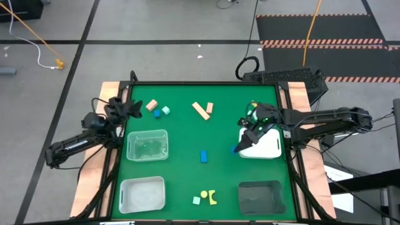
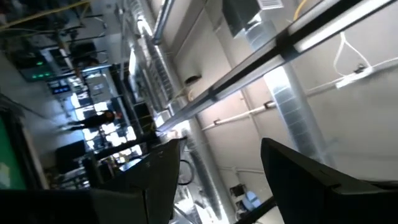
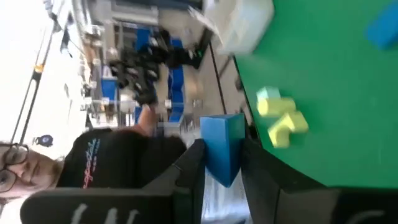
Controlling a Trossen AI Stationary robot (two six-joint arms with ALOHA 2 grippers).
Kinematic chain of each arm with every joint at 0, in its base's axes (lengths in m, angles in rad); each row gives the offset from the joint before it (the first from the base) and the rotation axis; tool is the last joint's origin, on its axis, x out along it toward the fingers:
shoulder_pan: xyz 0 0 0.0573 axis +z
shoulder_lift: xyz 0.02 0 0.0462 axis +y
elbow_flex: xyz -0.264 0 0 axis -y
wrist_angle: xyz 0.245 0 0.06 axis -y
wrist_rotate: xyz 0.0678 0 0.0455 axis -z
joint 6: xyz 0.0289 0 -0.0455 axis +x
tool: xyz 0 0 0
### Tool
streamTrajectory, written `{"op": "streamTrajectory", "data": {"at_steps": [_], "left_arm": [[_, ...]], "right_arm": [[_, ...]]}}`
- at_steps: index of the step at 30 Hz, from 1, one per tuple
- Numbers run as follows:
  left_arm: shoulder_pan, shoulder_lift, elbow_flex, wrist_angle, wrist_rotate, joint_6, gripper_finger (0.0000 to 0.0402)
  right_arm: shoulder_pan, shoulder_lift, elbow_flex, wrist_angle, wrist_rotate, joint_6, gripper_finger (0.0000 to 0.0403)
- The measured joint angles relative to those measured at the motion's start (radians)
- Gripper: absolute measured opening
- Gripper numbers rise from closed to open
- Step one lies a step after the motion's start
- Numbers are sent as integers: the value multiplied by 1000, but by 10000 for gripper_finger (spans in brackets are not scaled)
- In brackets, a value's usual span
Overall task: Sort & place blocks by color
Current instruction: Put the top right blue block into the white bin, then put the top left light blue block into the black bin
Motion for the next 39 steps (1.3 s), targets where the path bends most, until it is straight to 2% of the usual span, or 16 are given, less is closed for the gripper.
{"op": "streamTrajectory", "data": {"at_steps": [4, 9, 13, 18, 22, 26, 39], "left_arm": [[-9, 0, 0, -28, -56, 14, 225], [-26, 0, 0, 2, -76, 54, 225], [-51, 0, 0, 0, -79, 84, 225], [-81, 0, 0, -1, -83, 120, 225], [-102, 0, 0, -5, -106, 124, 225], [-111, 0, 0, -15, -114, 131, 225], [-112, 0, 0, -36, -113, 135, 225]], "right_arm": [[0, -56, 41, -156, 98, -88, 68], [3, -93, 124, -551, 201, -252, 67], [3, -95, 176, -859, 353, -376, 67], [3, -67, 174, -1075, 533, -441, 67], [3, -27, 174, -1104, 610, -484, 75], [3, 1, 174, -1105, 615, -536, 94], [3, 10, 174, -1105, 615, -617, 220]]}}
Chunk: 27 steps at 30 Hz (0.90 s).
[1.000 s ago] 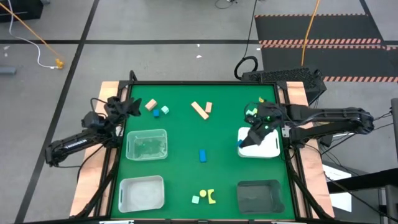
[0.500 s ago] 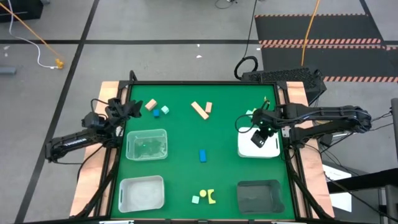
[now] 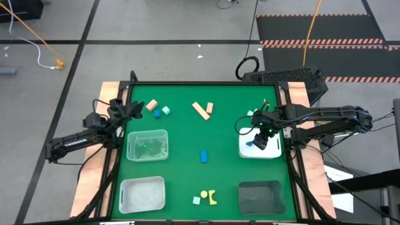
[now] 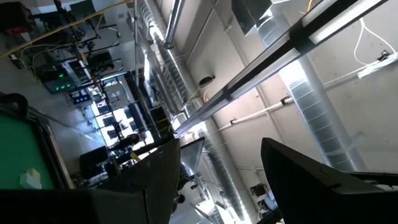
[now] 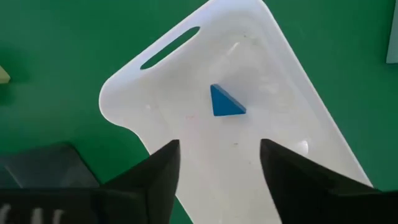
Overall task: Sort & place blocks by color
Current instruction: Put the top left light blue block into the black bin
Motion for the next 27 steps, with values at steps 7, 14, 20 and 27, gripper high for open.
{"op": "streamTrajectory", "data": {"at_steps": [7, 14, 20, 27], "left_arm": [[2, 0, 0, 7, -34, 0, 225], [3, 12, 3, 14, -98, 37, 225], [3, 127, 110, 1, -97, 145, 225], [3, 322, 315, -187, -71, 370, 225]], "right_arm": [[0, 0, 0, 0, 0, -1, 239], [-1, 0, 0, 32, 0, 50, 240], [-10, 0, 22, 125, 25, 92, 240], [-62, 0, 45, 339, 139, 77, 240]]}}
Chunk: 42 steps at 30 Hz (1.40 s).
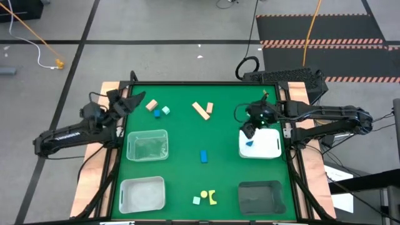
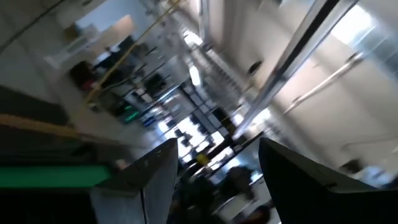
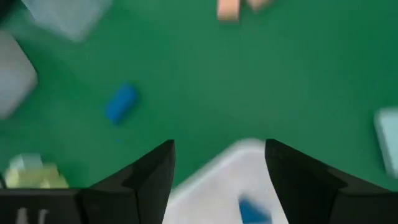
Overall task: Sort & place blocks by color
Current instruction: Put the top left light blue block into the black bin
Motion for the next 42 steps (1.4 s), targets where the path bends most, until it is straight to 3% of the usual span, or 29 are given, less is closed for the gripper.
{"op": "streamTrajectory", "data": {"at_steps": [7, 14, 23, 29, 36, 42], "left_arm": [[0, 239, 235, -393, 0, 57, 225], [26, 461, 421, -743, -35, 131, 225], [98, 680, 481, -1092, -35, -13, 225], [118, 792, 481, -1138, -35, -71, 225], [144, 933, 481, -991, -11, 173, 225], [188, 1046, 481, -935, -5, 219, 225]], "right_arm": [[-68, 0, 0, 248, 21, -53, 240], [-118, 13, 0, 321, 77, -56, 240], [-151, 101, 0, 381, 103, -102, 240], [-174, 144, 0, 381, 100, -147, 240], [-216, 146, 0, 430, 94, -197, 240], [-236, 146, 0, 432, 64, -201, 240]]}}
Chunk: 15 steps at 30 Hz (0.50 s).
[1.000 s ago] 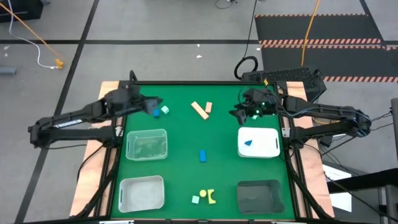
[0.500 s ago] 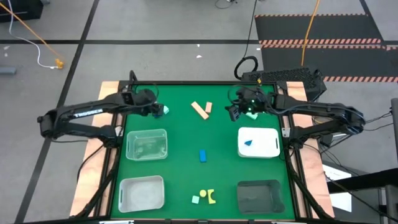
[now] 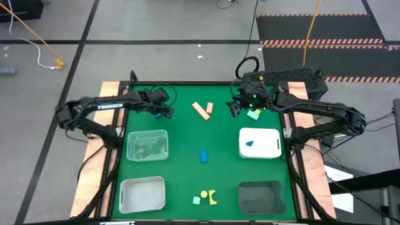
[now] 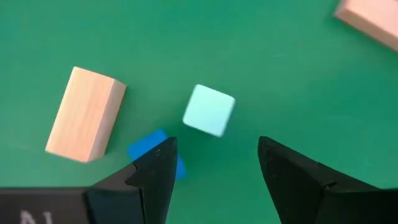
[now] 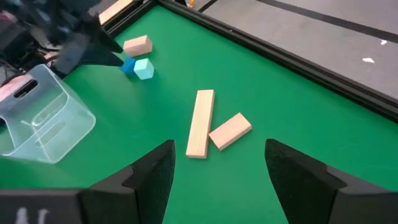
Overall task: Sort & place blocks by color
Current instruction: Put the top left light blue block into the black bin
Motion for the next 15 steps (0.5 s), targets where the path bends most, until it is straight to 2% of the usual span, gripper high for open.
{"op": "streamTrajectory", "data": {"at_steps": [15], "left_arm": [[42, 142, -1, 96, -1, 196, 225]], "right_arm": [[0, 0, 0, 0, 2, -13, 240]]}}
